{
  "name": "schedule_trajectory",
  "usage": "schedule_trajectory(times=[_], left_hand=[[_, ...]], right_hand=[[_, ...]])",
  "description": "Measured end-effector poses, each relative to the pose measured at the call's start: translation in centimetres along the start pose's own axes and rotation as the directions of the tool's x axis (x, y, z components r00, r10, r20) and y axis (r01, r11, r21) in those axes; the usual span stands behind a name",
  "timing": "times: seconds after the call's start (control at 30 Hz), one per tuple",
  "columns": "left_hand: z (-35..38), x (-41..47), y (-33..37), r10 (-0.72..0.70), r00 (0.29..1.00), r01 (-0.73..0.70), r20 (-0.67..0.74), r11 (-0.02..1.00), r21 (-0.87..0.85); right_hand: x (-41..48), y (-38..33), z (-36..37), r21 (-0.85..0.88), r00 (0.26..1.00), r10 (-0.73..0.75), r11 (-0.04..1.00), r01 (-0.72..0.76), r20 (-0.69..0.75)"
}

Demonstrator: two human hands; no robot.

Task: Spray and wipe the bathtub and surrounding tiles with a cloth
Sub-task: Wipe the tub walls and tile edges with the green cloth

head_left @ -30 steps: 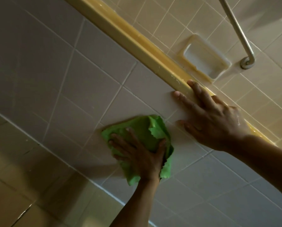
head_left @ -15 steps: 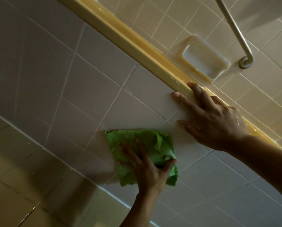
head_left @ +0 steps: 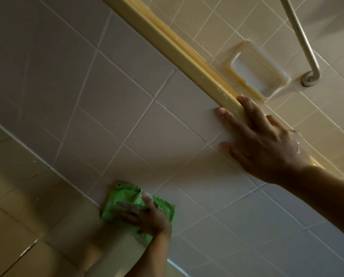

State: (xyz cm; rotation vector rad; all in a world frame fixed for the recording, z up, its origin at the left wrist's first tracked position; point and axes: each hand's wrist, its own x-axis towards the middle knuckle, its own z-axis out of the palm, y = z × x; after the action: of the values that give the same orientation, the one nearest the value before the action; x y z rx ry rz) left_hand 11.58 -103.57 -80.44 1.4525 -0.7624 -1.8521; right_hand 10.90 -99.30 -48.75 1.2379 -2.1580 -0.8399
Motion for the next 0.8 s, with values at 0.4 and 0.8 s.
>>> schedule_trajectory(times=[0.4, 0.8], left_hand=[[4.1, -3.7, 14.5, 0.753, 0.638, -0.766, 0.159, 0.601, 0.228], [2.5, 3.9, 25.0, 0.802, 0.58, -0.795, 0.143, 0.519, 0.312]], right_hand=[[3.5, 0.5, -2.1, 0.367, 0.998, 0.057, 0.929, -0.059, 0.014], [7.2, -1.7, -4.1, 0.451, 0.999, 0.016, 0.892, -0.03, 0.033]])
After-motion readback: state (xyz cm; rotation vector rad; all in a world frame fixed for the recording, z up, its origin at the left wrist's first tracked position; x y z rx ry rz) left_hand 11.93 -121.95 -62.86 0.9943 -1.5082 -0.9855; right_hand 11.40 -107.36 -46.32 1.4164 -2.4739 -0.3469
